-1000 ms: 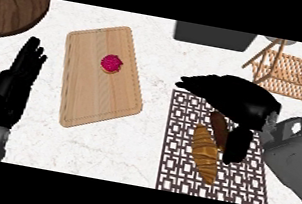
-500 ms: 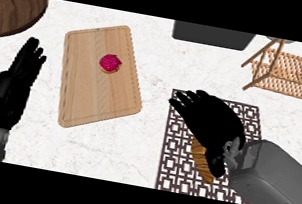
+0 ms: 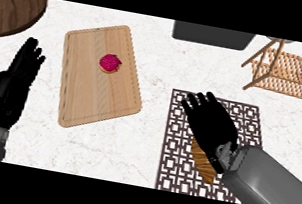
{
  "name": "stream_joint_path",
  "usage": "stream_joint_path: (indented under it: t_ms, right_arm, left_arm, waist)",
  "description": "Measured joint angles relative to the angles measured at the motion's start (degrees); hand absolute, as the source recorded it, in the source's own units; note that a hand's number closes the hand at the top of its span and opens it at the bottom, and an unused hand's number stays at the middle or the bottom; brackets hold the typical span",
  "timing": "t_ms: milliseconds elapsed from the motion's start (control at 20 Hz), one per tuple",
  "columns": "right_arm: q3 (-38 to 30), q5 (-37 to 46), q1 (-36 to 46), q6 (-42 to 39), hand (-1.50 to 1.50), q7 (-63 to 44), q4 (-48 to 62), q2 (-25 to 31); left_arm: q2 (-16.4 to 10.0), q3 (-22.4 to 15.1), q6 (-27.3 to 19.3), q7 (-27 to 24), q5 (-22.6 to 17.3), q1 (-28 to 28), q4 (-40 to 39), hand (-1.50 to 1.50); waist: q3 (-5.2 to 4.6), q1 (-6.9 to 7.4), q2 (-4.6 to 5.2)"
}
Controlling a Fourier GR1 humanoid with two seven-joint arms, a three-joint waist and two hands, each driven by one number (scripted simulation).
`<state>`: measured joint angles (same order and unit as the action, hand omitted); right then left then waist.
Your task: Pick the sweet potato from the placemat and place it in the tiered shelf
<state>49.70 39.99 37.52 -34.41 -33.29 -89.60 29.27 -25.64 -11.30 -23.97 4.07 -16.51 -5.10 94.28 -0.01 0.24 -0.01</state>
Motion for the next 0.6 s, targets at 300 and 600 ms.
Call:
stream_joint_path:
  t_ms: [300,600]
  right_arm:
    - [-3.0,6.3,-3.9,2.0,-1.50,5.5,3.2,-1.2]
    - [-6.3,11.3,-5.5,2.7,-1.50,11.7,7.5,-1.9]
  left_arm:
    - [1.5,1.7,1.7,0.9,1.8,0.7,1.0,0.00]
    - [3.2,3.0,3.3,1.3,3.7,0.9,0.8,0.00]
  waist:
    - [0.02,-0.02,0.01]
    - [0.01,-0.03,0.00]
